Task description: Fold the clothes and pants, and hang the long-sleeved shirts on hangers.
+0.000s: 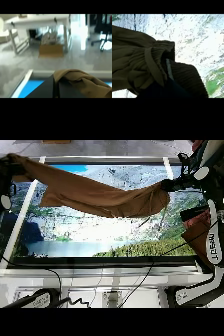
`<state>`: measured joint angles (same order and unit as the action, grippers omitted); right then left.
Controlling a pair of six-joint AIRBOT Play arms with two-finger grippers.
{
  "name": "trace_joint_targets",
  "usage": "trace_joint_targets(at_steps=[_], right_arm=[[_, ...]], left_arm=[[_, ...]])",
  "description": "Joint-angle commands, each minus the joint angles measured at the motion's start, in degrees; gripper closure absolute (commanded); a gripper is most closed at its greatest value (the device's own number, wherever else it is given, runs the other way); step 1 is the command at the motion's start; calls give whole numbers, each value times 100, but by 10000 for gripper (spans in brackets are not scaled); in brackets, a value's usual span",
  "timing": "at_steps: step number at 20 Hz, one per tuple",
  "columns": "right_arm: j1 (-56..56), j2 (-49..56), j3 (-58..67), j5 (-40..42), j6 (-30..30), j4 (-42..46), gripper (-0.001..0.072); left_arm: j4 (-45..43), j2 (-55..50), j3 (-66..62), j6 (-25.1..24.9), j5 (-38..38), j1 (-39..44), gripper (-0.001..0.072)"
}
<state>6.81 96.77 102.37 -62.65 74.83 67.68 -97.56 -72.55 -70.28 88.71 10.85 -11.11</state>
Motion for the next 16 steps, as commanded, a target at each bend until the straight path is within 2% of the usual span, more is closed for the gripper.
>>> trace_joint_targets(at_steps=[1,3,8,9,11,14,16], right_arm=[[-7,13,0,457,15,35,685],[-7,13,0,605,15,31,684],[-7,11,0,662,13,33,684],[-4,2,2,684,9,55,685],[0,-35,2,957,-44,107,684],[-2,-90,2,1646,-247,133,685],[-7,-87,-2,1451,-245,136,686]], left_arm=[[37,-232,2,17,796,79,684],[35,-282,7,269,756,76,683],[39,-260,7,289,619,76,684],[37,-208,7,468,308,98,684],[35,-4,4,940,-848,114,685],[35,177,7,973,-2695,11,685],[33,177,7,990,-3733,-13,685]])
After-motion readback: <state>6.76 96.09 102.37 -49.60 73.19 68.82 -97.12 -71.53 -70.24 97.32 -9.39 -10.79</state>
